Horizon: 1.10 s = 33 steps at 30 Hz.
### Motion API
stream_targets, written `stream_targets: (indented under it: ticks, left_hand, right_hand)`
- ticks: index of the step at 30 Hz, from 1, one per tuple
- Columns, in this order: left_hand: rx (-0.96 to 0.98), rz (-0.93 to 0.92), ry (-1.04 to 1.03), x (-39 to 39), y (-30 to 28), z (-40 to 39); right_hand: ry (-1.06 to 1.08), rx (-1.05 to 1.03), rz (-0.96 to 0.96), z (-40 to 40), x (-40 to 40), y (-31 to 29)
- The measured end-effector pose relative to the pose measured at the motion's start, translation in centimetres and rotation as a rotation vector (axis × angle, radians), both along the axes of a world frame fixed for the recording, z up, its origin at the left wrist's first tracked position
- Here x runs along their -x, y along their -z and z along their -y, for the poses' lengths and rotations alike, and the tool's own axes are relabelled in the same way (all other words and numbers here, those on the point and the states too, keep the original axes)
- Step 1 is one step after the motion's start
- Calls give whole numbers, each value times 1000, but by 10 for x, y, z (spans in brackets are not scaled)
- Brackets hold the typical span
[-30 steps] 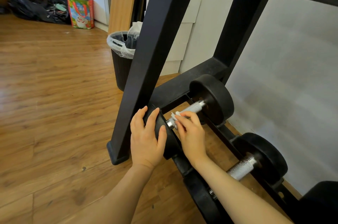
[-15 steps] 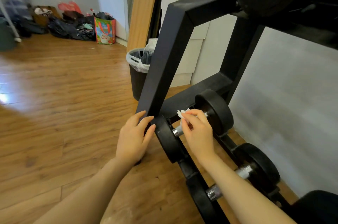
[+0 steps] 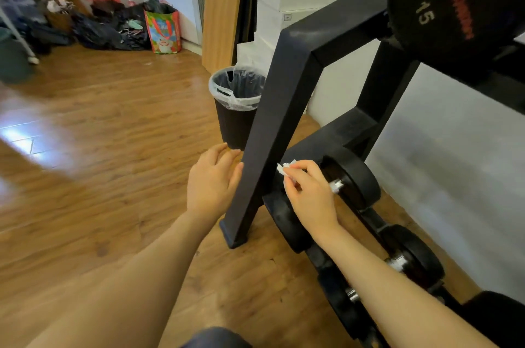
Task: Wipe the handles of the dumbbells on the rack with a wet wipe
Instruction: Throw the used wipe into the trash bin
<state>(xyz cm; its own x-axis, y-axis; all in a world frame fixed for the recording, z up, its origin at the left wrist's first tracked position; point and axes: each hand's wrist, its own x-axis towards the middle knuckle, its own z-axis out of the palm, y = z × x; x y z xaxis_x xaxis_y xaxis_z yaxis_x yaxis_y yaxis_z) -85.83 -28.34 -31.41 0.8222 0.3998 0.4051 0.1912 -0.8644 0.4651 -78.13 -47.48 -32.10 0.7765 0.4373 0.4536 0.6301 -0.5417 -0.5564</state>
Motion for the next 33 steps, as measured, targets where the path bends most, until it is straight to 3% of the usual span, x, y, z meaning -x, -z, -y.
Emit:
stream_targets:
  ticks: [6,13,20,27,33]
  left_hand:
    - [-19,-19,7,2,-114,-32]
    - [-15,19,3,0,-291,-48]
    - [-104,-19,22,-16,-433,-95]
    - [-119,-119,26,-48,-485,-159]
    - [-110,-155,60,-85,-479,-195]
  right_hand:
    - [-21,65,-7,-26,-6,-112]
    - [-63,121,42,-50,-8,-282]
    - [3,152,-74,-90,-30,-434]
    - [64,234,-81,-134,-60,-492]
    - [112,239,-92,-171,-91,-482]
